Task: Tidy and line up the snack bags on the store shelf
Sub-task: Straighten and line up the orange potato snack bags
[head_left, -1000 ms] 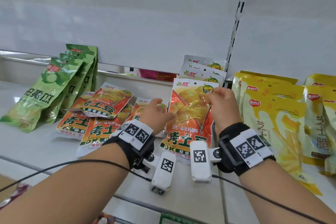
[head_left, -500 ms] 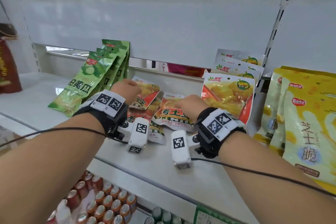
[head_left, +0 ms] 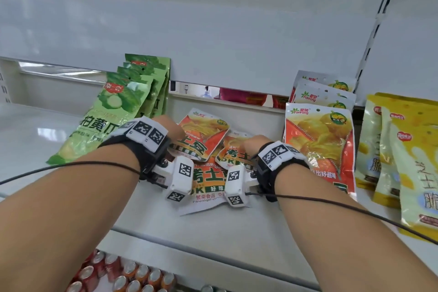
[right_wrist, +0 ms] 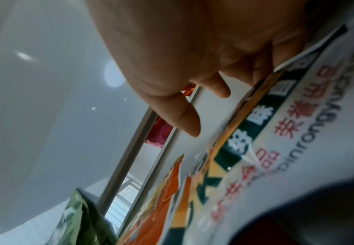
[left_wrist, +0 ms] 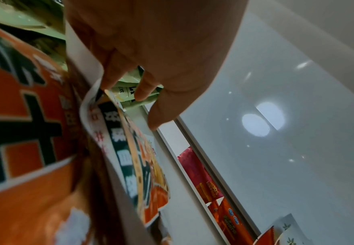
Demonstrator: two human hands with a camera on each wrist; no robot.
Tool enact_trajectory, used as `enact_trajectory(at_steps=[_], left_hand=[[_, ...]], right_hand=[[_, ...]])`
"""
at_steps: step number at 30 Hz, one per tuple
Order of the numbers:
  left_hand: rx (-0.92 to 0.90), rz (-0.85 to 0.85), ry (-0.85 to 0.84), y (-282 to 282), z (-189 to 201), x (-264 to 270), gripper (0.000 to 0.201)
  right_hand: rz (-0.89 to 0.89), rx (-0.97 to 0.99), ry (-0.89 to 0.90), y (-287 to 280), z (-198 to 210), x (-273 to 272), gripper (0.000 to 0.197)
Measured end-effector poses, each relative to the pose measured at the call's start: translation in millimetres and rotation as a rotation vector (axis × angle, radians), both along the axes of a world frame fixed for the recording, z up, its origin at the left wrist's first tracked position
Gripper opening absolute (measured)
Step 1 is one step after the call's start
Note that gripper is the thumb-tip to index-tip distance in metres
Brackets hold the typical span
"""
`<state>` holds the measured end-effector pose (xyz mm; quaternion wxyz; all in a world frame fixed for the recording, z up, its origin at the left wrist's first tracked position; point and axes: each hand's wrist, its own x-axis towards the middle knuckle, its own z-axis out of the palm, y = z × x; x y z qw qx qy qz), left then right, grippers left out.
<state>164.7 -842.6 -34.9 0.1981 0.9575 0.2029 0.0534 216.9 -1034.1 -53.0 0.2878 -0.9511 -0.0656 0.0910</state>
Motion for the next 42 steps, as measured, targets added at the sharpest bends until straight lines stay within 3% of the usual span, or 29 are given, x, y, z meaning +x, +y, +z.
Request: enact_trajectory(at_steps=[3,7,10,13,18,21,23,28,30,33,37,39,42], left_hand=[[0.109,-0.040,0.074,7.1,-0.3,-2.1,0.026],[0.106,-0.069,0.095,16.5,1.8,-7.2,0.069],[-0.054,-0.092,0.043,23.3,6.7,-9.1,0.084],[-0.184,-0.119,-0.050,33.3,9.8,-5.6,0.098],[-0.290,-0.101,-0.151,51.7,19.1,-0.1,0.098],[-0.419,-0.138,-0.233,59.4,15.4,5.1,0.096],[-0.451,-0.152,-0.289,59.5,11.9,8.6,0.083],[-0.812,-0.179,-0.485,46.7,4.0,21.0,0.028],[-0.866,-0.183,-0.532,36.4,4.4,28.6,0.019],[-0.931,-0.234,-0.502,17.3,6.1,39.5,0.016],[-0.949,-0.296,-0.387,-6.3,5.7,59.1,0.019],[-0.957,-0.322,-0.320,-15.6,4.2,71.1,0.019],[-0.941,-0.375,-0.285,-27.9,1.7,90.9,0.022]], right_hand=[[-0.064,-0.053,-0.026,4.8,0.9,0.0,0.038],[-0.096,-0.127,0.011,7.4,-3.8,1.0,0.045],[-0.187,0.011,0.022,10.6,-9.0,5.7,0.047],[-0.253,0.177,0.064,14.1,-15.0,7.8,0.062],[-0.241,0.414,0.120,29.2,-25.0,9.0,0.068],[-0.222,0.644,0.133,34.6,-26.1,12.2,0.060],[-0.264,0.784,0.074,30.8,-20.9,13.4,0.053],[-0.310,0.988,-0.187,8.8,7.1,9.7,0.074],[-0.322,1.048,-0.318,0.0,21.8,4.4,0.079],[-0.318,1.046,-0.470,-10.8,43.4,-4.6,0.089],[-0.313,0.893,-0.563,-19.2,59.8,-13.5,0.102],[-0.318,0.839,-0.536,-19.9,59.9,-15.6,0.088],[-0.355,0.707,-0.524,-20.9,53.2,-11.3,0.036]])
